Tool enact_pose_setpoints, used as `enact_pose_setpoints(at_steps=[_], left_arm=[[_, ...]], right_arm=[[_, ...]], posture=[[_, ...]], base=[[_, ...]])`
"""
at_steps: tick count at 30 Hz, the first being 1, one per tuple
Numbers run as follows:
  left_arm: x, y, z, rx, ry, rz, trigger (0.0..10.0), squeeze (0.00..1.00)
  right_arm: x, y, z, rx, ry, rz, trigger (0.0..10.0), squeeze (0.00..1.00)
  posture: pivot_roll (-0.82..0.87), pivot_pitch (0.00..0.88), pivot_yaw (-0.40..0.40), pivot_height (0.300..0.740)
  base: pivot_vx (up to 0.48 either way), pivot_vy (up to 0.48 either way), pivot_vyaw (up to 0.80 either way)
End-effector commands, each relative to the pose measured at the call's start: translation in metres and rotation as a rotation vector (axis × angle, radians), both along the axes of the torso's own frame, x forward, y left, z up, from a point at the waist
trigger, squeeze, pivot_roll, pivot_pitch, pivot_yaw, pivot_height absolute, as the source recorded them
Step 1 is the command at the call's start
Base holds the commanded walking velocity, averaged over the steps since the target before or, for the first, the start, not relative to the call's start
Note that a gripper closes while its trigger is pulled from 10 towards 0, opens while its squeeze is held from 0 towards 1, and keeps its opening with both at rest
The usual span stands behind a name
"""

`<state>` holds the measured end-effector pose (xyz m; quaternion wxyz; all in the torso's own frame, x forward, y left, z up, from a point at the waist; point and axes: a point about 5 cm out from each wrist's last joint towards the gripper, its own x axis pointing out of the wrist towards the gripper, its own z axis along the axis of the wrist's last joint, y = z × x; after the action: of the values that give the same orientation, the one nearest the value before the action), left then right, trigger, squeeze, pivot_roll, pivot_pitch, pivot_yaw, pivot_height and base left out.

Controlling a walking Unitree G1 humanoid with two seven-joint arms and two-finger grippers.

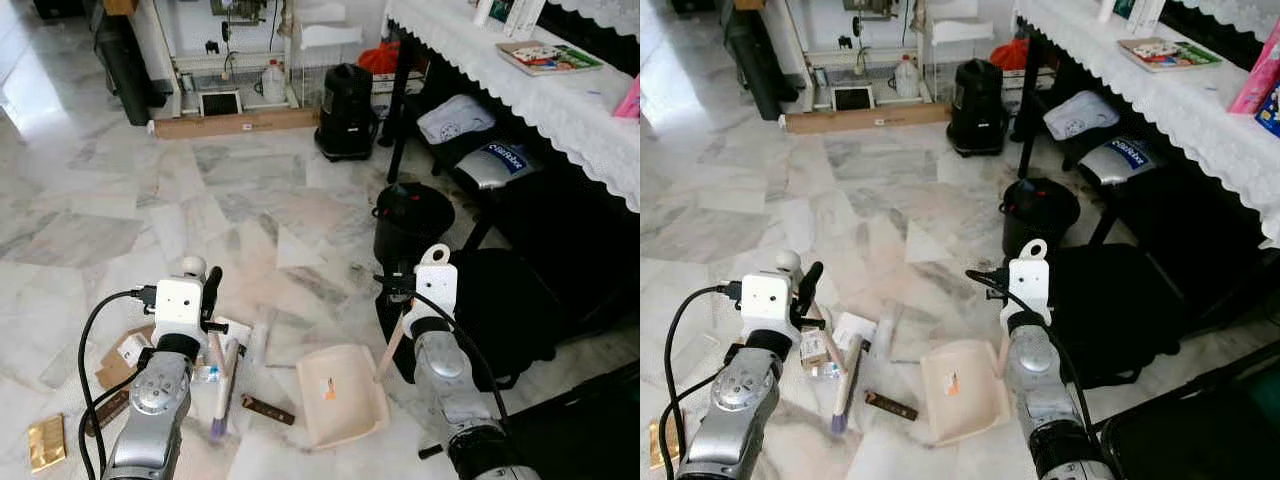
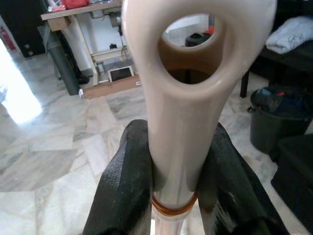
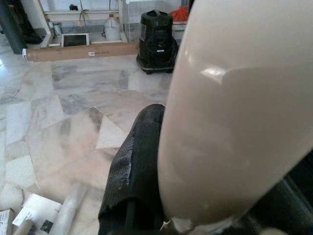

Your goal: Sweep floor

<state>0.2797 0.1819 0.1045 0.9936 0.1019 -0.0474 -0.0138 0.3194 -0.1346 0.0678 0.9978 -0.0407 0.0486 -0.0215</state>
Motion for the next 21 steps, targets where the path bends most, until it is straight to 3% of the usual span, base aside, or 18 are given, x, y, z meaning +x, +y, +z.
enact_pose_setpoints(at_steps=[1,8,12,21], left_arm=[[0.001,0.0,0.004,0.028,-0.02,-0.012,10.0,0.0],[0.002,0.0,0.001,0.032,0.001,-0.018,10.0,0.0],[0.002,0.001,-0.001,0.032,0.018,-0.025,10.0,0.0],[0.001,0.001,-0.008,0.032,0.051,-0.037,10.0,0.0]], right_arm=[[0.003,0.0,0.004,-0.007,-0.009,0.001,10.0,0.0],[0.003,-0.002,-0.004,-0.023,0.038,-0.012,10.0,0.0],[0.003,-0.003,-0.01,0.044,0.077,-0.043,10.0,0.0],[0.005,-0.002,-0.014,0.031,0.102,-0.045,10.0,0.0]], posture=[[0.01,0.096,-0.032,0.74],[0.0,0.091,-0.03,0.74],[0.01,0.087,-0.031,0.74],[0.02,0.083,-0.032,0.74]], base=[[0.0,0.0,0.0],[0.0,0.0,0.0],[0.0,0.0,0.0],[0.0,0.0,0.0]])
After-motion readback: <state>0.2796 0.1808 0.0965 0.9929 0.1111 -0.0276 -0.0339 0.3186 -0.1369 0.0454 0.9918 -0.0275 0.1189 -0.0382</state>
